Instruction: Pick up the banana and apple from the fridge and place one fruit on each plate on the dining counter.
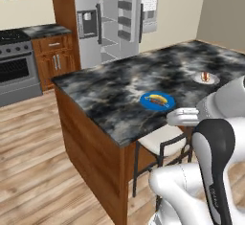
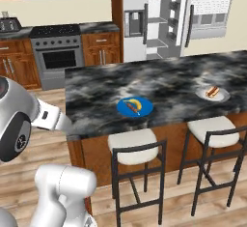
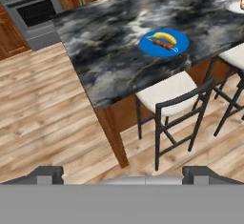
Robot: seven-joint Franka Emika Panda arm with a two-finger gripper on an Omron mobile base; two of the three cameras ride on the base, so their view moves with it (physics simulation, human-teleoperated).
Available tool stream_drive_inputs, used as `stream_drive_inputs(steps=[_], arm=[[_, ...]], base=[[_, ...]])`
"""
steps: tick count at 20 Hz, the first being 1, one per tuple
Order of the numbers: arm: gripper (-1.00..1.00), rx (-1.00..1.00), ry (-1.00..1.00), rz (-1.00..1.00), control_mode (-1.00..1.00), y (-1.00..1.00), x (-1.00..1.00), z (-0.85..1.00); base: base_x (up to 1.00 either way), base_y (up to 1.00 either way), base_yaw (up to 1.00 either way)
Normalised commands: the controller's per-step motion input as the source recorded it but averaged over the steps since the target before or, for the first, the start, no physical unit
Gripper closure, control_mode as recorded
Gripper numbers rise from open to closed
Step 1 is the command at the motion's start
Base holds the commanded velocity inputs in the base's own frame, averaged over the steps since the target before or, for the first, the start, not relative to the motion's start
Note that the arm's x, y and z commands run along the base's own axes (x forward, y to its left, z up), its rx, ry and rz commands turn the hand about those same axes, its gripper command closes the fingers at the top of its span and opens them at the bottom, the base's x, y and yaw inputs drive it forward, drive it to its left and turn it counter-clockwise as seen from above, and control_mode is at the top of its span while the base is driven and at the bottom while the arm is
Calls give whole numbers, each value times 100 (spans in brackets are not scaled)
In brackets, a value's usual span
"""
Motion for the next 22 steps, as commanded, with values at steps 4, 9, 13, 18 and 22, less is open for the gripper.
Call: stream_drive_inputs(steps=[4, 9, 13, 18, 22], arm=[[-100, 0, 0, 0, 100, 0, 0, 0], [-100, 0, 0, 0, 100, 0, 0, 0], [-100, 0, 0, 0, 100, 0, 0, 0], [-100, 0, 0, 0, 100, 0, 0, 0], [-100, 0, 0, 0, 100, 0, 0, 0]], base=[[24, 100, 0], [79, 100, -7], [100, 100, -18], [49, 100, -8], [-20, 100, -1]])
